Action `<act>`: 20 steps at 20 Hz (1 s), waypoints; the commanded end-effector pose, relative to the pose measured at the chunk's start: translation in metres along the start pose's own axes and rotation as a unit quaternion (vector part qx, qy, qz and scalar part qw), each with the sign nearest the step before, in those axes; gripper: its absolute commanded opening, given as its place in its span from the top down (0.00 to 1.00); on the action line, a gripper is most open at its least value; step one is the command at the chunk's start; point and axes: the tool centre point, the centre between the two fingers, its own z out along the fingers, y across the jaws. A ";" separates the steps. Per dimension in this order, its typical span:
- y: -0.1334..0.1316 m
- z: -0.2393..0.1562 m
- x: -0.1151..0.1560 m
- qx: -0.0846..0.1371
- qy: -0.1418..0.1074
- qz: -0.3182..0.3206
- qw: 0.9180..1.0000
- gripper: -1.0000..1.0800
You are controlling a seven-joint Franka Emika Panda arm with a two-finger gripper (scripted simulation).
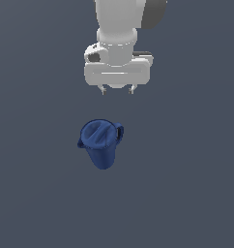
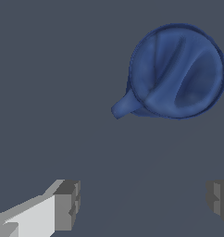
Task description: Pick up the object and move it to a goal position.
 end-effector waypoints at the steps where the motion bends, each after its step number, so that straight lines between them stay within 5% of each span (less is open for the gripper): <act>1: 0.000 0.000 0.000 0.000 0.000 0.000 1.000 0.04; 10: 0.000 0.000 0.000 0.000 0.000 0.000 1.000 0.04; 11: 0.000 0.000 0.000 0.000 0.000 0.000 1.000 0.38; 20: 0.004 -0.003 0.001 -0.008 0.007 -0.004 1.000 0.38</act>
